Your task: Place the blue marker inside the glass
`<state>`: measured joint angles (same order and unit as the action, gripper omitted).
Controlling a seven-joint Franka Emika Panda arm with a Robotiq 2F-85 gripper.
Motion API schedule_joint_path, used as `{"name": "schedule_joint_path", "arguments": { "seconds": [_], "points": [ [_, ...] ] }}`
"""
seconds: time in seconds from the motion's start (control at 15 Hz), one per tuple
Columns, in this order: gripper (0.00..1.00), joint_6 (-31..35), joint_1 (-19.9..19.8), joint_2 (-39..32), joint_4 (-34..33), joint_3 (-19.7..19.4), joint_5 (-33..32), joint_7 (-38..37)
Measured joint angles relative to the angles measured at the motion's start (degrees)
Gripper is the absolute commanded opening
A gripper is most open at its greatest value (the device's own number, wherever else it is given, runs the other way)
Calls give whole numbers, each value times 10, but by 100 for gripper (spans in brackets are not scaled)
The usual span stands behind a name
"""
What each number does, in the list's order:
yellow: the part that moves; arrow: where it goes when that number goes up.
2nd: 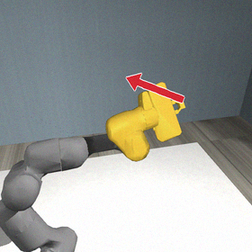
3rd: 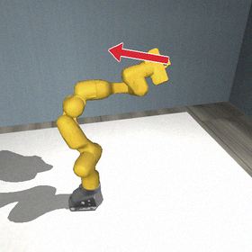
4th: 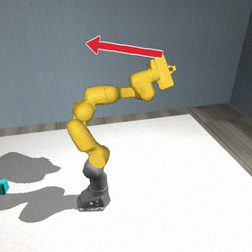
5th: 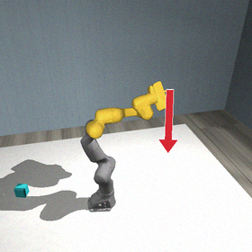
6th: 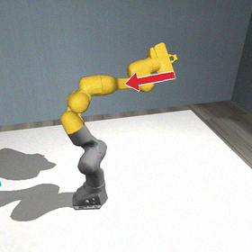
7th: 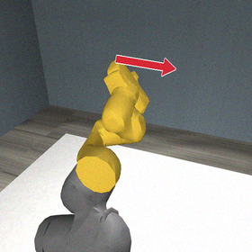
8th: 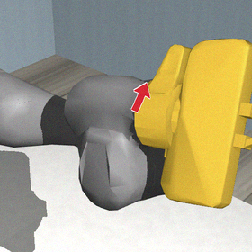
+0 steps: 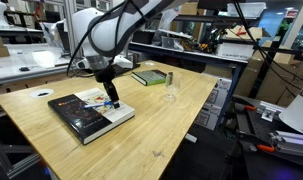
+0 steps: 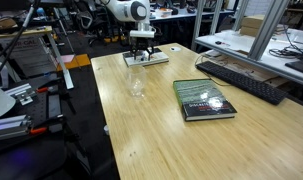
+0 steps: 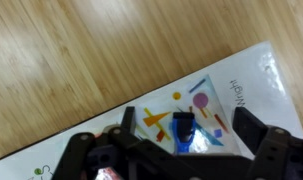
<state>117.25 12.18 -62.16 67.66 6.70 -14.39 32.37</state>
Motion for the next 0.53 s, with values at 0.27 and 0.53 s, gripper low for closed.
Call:
{"name": "schedule_joint_path", "arguments": {
  "seconds": [0.27, 0.53],
  "points": [
    [60, -23, 2, -15, -34, -1, 0, -4],
    [32, -34, 3, -26, -63, -5, -1, -5]
  ]
}}
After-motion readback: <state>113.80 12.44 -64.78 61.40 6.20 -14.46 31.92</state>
